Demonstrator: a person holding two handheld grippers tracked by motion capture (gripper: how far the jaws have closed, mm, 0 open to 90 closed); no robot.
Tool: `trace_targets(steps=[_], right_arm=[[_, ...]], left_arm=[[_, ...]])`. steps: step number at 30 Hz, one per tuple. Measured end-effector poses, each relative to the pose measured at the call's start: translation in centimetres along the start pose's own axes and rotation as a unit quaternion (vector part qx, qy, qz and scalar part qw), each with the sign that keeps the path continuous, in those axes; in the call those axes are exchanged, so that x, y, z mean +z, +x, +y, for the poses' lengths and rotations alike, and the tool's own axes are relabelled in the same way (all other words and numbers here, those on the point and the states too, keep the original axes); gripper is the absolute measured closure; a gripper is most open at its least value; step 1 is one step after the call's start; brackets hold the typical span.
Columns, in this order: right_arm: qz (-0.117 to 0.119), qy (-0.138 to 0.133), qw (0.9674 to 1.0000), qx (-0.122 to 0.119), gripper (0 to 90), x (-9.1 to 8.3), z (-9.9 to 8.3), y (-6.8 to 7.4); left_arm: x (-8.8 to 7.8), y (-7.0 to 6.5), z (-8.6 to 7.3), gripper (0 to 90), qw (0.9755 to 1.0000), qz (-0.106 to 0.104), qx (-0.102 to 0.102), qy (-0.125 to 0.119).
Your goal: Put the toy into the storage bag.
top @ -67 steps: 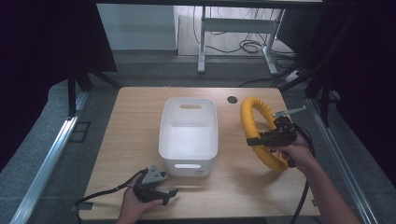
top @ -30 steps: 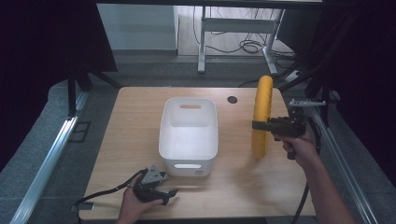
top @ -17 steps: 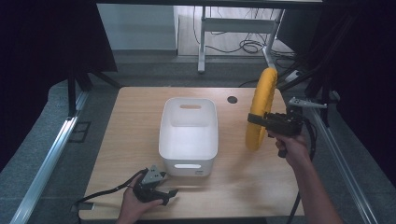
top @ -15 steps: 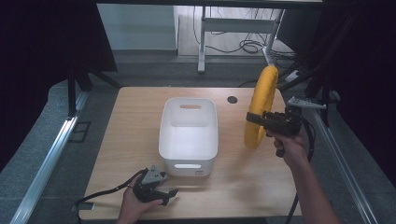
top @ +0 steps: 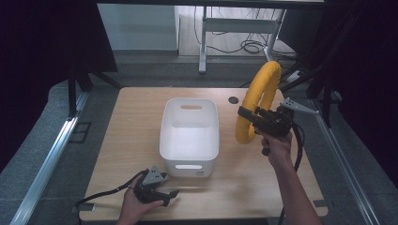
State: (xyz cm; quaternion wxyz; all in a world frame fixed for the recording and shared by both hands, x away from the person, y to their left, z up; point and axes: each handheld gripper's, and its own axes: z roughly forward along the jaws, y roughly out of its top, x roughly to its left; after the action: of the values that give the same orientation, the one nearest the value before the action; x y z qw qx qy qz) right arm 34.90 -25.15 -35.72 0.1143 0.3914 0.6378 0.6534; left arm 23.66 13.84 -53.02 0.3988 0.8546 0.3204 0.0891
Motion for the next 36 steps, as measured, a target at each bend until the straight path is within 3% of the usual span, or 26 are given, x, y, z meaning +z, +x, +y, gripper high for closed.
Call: trace_targets(steps=[4, 7, 11, 17, 29, 36], right_arm=[[-0.019, -0.024, 0.9995, -0.002, 48.3, 0.8, -0.2, 0.8], [-0.045, -0.037, 0.9979, -0.026, 48.2, 2.0, -0.4, 1.8], [-0.061, -0.047, 0.9958, -0.049, 48.2, 3.0, -0.5, 2.7], [-0.066, -0.07, 0.9939, -0.054, 48.2, 3.6, -0.5, 3.4], [-0.106, -0.103, 0.9852, -0.088, 48.1, 4.6, -0.4, 4.4], [-0.11, -0.119, 0.9821, -0.096, 48.1, 4.7, -0.1, 4.8]], left_arm=[[0.1, 0.0, 0.0, 19.5, 1.0, 0.0, 0.001, 0.001], [0.1, 0.0, 0.0, 19.5, 1.0, -0.001, 0.001, 0.002], [0.1, 0.0, -0.1, 19.5, 1.0, -0.001, 0.001, 0.002], [0.1, -0.1, -0.1, 19.5, 1.0, -0.002, 0.0, 0.001], [0.2, -0.1, -0.1, 19.5, 1.0, -0.002, 0.0, 0.002], [0.2, -0.1, -0.1, 19.5, 1.0, -0.003, 0.001, 0.004]])
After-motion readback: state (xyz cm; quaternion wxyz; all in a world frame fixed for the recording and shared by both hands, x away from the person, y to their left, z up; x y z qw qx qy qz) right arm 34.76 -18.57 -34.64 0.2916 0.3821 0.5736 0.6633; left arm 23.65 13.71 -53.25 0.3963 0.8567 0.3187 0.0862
